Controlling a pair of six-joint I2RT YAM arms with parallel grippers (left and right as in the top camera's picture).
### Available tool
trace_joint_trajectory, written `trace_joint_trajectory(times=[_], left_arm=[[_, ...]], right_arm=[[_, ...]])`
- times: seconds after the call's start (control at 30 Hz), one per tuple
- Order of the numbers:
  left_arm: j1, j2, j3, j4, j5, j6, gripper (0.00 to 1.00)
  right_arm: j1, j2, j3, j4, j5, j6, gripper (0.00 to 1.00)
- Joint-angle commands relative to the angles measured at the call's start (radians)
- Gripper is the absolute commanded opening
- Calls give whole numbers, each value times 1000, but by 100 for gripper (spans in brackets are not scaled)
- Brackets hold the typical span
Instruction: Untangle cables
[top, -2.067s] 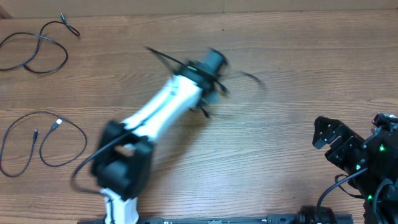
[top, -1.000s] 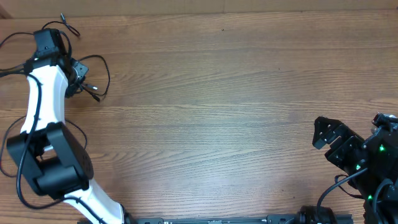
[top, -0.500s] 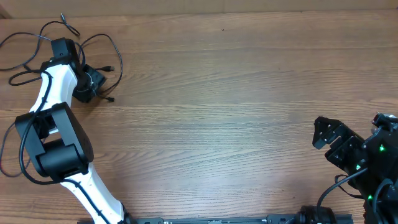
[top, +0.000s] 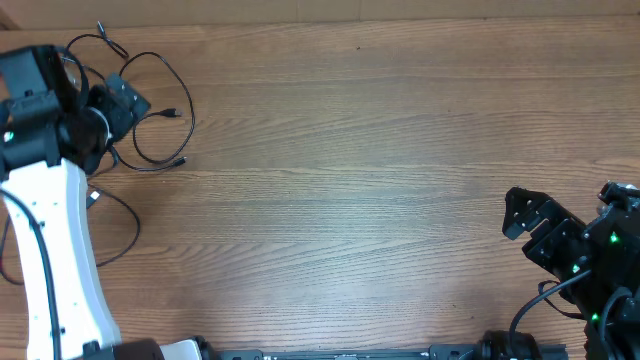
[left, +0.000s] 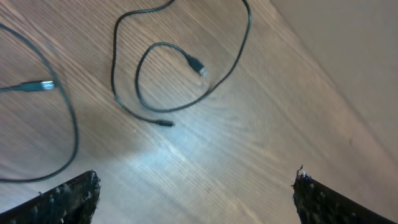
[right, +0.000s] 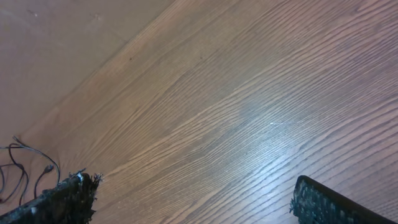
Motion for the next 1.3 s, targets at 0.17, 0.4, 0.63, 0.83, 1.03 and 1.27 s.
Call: trace_joint_trajectory(times=[0.17, 0.4, 0.63, 0.83, 1.03, 1.27], left_arm=[[-21, -294, -126, -11, 158, 216, 100], [-20, -620, -348, -71, 165, 215, 100], [-20, -697, -360, -261, 157, 192, 100], [-20, -697, -361, -301, 143, 187, 99], [-40, -739, -430, -271, 209, 134, 100], [-158, -944, -639, -169, 209, 1, 99]], right_arm=[[-3, -2, 18, 5, 9, -5, 100], [-3, -2, 18, 5, 9, -5, 100], [-3, -2, 18, 5, 8, -5, 100], [-3, -2, 18, 5, 9, -5, 100], [-3, -2, 18, 5, 9, -5, 100], [-3, -2, 18, 5, 9, -5, 100]])
